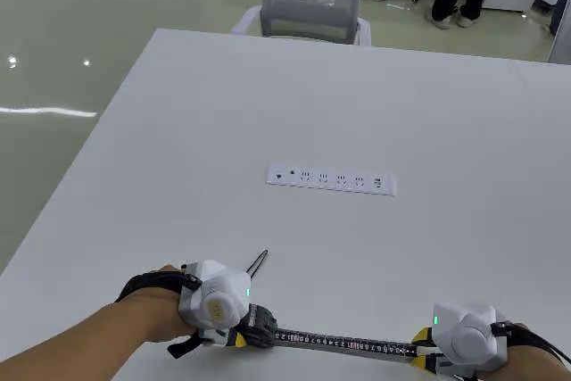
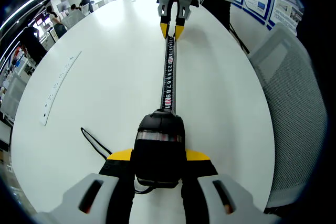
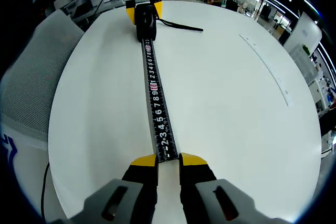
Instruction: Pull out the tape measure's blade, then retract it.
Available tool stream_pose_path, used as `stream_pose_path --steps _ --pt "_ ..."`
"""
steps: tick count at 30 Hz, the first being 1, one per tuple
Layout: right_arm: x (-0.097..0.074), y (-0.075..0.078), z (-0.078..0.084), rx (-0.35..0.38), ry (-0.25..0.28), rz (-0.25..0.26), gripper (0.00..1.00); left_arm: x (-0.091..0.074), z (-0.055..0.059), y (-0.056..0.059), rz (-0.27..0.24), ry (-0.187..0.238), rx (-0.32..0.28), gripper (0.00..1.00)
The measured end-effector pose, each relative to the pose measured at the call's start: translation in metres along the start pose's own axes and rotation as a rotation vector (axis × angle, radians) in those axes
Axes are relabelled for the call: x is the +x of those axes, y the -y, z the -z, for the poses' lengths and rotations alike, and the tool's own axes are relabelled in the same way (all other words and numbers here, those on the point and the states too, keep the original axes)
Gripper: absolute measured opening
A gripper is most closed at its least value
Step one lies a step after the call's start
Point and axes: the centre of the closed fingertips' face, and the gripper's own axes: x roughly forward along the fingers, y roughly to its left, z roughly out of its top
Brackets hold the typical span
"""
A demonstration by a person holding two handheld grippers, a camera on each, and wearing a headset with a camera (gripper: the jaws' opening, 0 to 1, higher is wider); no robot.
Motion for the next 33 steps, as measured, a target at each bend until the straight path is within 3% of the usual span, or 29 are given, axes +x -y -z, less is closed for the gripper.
stream_pose_path --steps 6,9,14,18,25,28,31,33 --pt "-0.002 0.002 -0.001 -0.003 -0.005 0.012 0.15 0.0 0.0 0.0 -0.001 0.0 0.0 0.3" --pt "-0.006 0.003 -0.012 -0.004 0.032 0.023 0.17 0.001 0.0 0.0 -0.001 0.0 0.0 0.3" --pt "-0.01 0.012 -0.021 -0.013 0.054 0.055 0.37 0.001 0.0 0.0 0.002 0.0 -0.003 0.3" --pt "-0.013 0.018 -0.02 0.041 0.072 0.082 0.48 0.001 0.0 0.0 0.0 -0.001 -0.002 0.3" --pt "-0.019 0.025 -0.013 0.13 0.083 0.145 0.85 0.001 0.0 0.0 0.0 -0.003 -0.004 0.3" --pt "-0.02 0.032 -0.008 0.117 0.07 0.188 0.91 0.002 0.001 -0.001 -0.001 -0.006 -0.003 0.3" --pt "-0.023 0.036 -0.009 0.168 0.091 0.201 1.0 0.002 0.001 -0.001 -0.001 -0.007 -0.003 0.3" --pt "-0.024 0.038 -0.008 0.182 0.084 0.21 1.0 0.002 0.001 0.0 0.0 -0.008 -0.003 0.3"
